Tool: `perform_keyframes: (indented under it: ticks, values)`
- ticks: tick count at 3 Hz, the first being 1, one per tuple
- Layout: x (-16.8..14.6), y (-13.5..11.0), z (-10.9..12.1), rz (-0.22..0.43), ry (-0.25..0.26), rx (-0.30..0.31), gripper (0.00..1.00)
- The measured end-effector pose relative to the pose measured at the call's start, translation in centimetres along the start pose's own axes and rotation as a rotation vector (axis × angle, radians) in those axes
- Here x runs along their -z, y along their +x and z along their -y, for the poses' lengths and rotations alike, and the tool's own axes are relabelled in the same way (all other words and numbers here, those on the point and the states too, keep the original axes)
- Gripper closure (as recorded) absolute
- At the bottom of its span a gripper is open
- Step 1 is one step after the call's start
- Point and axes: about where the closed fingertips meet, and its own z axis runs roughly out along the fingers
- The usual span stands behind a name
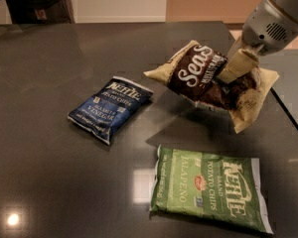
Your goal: Move brown chip bag near green jalapeno chip bag
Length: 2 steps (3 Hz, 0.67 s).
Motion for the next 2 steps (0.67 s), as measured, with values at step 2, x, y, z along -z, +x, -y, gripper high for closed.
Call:
perform_keyframes:
  ticks: [2]
  values:
    - [1.3,0.1,-3.8,0.009,-0.041,-0.017,0.59]
